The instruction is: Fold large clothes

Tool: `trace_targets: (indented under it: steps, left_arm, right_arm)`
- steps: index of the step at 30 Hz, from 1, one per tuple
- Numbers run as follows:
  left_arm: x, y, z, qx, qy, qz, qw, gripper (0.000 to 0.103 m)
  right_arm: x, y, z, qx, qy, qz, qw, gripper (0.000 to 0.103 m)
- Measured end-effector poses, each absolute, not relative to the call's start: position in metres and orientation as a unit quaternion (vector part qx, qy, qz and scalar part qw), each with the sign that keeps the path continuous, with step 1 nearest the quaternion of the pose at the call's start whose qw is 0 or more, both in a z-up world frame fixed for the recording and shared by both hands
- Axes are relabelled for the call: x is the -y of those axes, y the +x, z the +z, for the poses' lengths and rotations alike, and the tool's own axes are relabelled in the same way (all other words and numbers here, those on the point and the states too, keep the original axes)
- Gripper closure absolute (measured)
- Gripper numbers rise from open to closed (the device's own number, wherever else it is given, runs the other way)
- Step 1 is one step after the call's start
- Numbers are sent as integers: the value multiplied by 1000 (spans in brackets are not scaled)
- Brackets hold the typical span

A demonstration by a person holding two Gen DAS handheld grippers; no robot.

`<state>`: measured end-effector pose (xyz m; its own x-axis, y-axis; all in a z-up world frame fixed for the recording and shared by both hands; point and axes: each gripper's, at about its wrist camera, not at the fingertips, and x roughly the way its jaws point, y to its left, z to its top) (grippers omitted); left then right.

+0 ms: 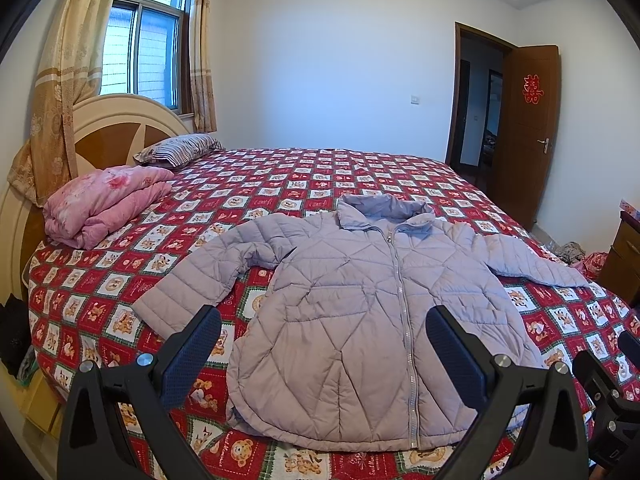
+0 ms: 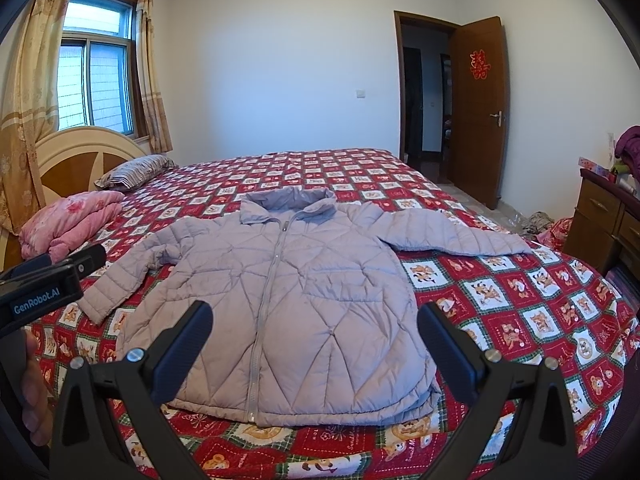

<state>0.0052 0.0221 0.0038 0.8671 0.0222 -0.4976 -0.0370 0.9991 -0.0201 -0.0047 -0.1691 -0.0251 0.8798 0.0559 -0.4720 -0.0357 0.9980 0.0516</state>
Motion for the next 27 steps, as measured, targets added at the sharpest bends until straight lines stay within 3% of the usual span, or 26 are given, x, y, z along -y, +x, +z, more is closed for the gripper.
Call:
trace_targets:
  steps: [19,27]
  left_arm:
    - [-27,17,-5,-271,-20,10,962,1]
    - [-26,71,-26,-281,30,19,959,1]
  right_arm:
    - [169,0,-30,-257,24,34,965,0]
    - [193,53,-61,-297,48,30,953,0]
